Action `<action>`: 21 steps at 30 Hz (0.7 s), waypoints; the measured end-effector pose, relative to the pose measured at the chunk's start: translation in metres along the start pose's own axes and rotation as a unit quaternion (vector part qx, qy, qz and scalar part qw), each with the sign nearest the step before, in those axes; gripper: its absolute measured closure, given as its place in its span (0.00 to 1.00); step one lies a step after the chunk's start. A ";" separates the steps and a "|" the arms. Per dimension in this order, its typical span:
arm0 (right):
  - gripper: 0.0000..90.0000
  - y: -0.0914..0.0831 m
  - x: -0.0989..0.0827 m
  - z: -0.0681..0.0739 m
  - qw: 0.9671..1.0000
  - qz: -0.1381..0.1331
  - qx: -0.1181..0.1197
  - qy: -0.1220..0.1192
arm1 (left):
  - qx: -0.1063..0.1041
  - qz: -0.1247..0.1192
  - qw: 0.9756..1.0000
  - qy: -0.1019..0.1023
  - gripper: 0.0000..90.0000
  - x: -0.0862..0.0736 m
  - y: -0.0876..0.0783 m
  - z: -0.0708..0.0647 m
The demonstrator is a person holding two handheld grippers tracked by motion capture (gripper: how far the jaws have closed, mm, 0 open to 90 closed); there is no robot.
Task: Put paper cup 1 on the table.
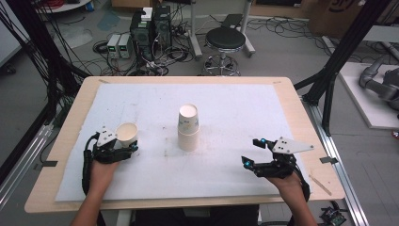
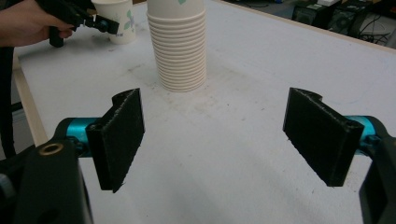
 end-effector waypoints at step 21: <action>0.23 -0.003 0.000 -0.003 1.000 0.005 -0.016 0.001 | -0.011 -0.146 0.989 -0.038 0.18 0.014 -0.067 0.004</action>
Point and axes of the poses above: each handheld gripper's, and its own axes: y roughly forward along the jaws, x roughly out of its top, z roughly to its left, the point moved 3 cm from there along y, roughly forward along the jaws, and after that the axes turned 2 degrees about -z, right-handed, at the moved point
